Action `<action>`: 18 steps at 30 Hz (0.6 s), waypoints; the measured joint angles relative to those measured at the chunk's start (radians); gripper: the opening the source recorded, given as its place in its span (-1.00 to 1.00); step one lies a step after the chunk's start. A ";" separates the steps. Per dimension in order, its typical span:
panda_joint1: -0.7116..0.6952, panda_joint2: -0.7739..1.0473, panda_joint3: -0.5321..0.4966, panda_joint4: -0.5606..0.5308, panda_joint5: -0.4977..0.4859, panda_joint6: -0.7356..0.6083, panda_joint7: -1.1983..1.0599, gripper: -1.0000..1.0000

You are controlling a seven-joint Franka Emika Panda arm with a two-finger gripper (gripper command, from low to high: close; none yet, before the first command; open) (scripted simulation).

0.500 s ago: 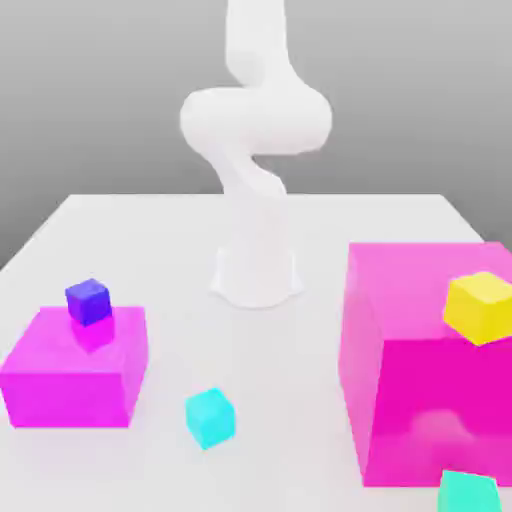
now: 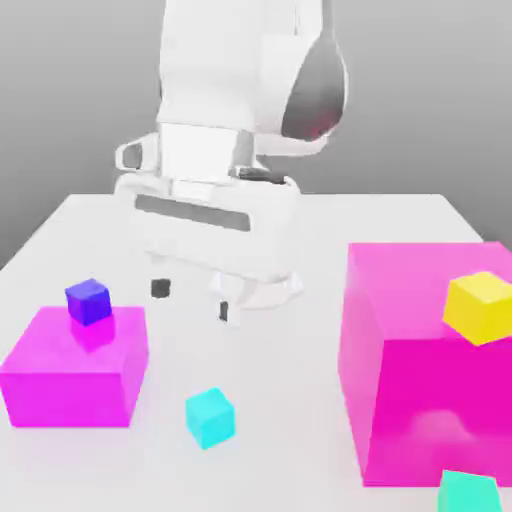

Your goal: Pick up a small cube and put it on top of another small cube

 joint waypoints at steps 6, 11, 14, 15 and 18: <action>-0.023 0.213 -0.011 -0.108 0.033 0.146 0.164 0.00; 0.026 0.393 -0.073 -0.085 -0.016 0.290 0.215 0.00; 0.052 0.449 -0.102 -0.075 -0.029 0.336 0.225 -1.00; 0.052 0.449 -0.102 -0.075 -0.029 0.337 0.225 -1.00; 0.052 0.449 -0.102 -0.075 -0.031 0.339 0.226 -1.00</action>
